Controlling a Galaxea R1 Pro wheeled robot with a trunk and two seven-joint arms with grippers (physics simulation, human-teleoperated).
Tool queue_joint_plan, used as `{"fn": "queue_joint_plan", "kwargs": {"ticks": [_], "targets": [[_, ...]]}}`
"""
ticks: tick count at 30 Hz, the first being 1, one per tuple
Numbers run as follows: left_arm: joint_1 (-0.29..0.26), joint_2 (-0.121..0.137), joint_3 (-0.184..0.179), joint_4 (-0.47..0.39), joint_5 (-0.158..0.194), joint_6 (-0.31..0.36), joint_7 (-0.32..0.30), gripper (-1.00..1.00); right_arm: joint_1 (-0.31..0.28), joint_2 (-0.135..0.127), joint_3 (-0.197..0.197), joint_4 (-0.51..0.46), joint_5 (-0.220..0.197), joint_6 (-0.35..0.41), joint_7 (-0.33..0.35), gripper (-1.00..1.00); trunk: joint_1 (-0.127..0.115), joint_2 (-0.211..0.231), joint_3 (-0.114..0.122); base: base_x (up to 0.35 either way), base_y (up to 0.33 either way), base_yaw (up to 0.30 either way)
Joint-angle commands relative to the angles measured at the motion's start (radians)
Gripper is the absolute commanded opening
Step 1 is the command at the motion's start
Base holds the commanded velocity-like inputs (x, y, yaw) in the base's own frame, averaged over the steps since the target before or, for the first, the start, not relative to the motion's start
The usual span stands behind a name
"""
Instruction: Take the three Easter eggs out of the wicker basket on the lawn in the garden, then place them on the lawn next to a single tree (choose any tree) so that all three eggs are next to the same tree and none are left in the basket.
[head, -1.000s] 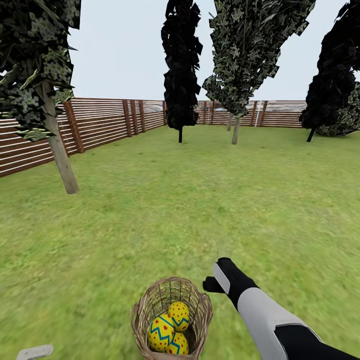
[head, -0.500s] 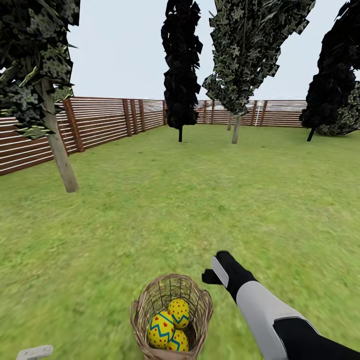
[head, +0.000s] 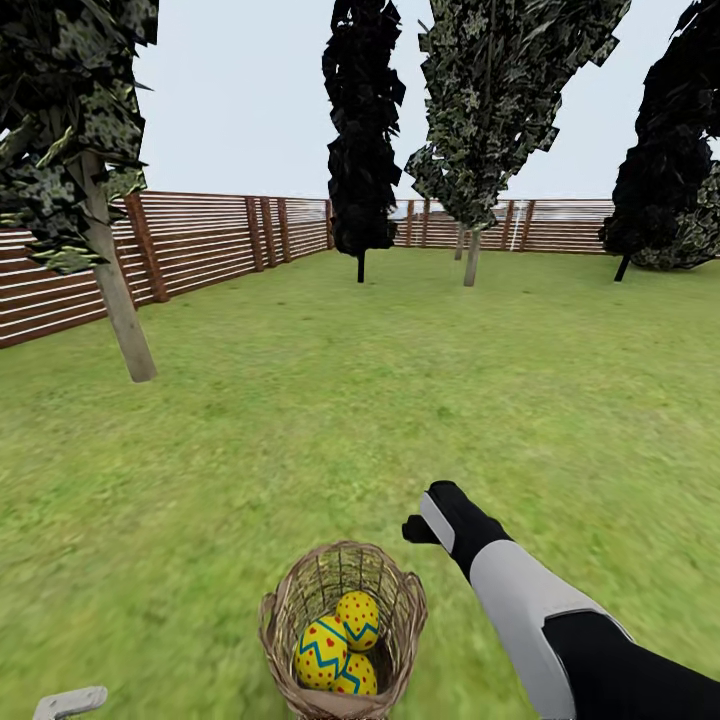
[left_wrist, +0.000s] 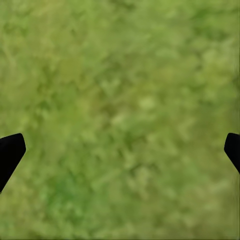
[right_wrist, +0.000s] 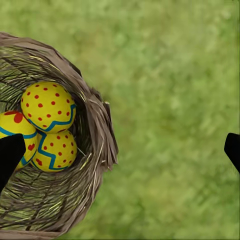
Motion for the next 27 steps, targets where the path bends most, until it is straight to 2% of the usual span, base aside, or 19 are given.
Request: {"fn": "queue_joint_plan", "kwargs": {"ticks": [1,7,10,13,14,16,20,27], "targets": [[0.000,0.000,-0.001,-0.003,0.011,0.007,0.006,1.00,-0.002,0.000,0.005,-0.001,-0.011,0.003,-0.009,1.00,0.004,-0.008,-0.004,0.000,0.000,0.000],[0.000,0.001,0.000,-0.010,0.011,0.030,0.006,1.00,-0.004,0.000,0.006,-0.002,-0.012,0.001,-0.005,1.00,0.027,-0.050,-0.023,0.000,0.000,0.000],[0.000,0.002,0.026,-0.030,0.010,0.054,0.006,1.00,-0.004,0.000,0.006,-0.002,-0.012,0.000,-0.004,1.00,0.038,-0.071,-0.032,0.000,0.000,0.000],[0.003,0.002,0.072,-0.060,0.009,0.082,0.005,1.00,-0.004,0.000,0.006,-0.002,-0.012,0.000,-0.004,1.00,0.050,-0.092,-0.042,0.000,0.000,0.000],[0.005,0.002,0.100,-0.084,0.007,0.105,0.004,1.00,-0.005,0.000,0.006,-0.002,-0.012,0.000,-0.003,1.00,0.054,-0.099,-0.045,0.000,0.000,0.000],[0.007,0.002,0.120,-0.107,0.005,0.125,0.003,1.00,-0.005,0.000,0.006,-0.001,-0.013,-0.001,-0.003,1.00,0.061,-0.113,-0.051,0.000,0.000,0.000],[0.010,0.002,0.145,-0.139,0.002,0.150,0.000,1.00,-0.004,0.000,0.006,-0.001,-0.012,-0.002,-0.003,1.00,0.077,-0.141,-0.064,0.000,0.000,0.000],[0.011,0.003,0.157,-0.153,0.000,0.162,0.001,1.00,-0.004,0.000,0.006,-0.001,-0.012,-0.003,-0.002,1.00,0.104,-0.190,-0.086,0.000,0.000,0.000]]}}
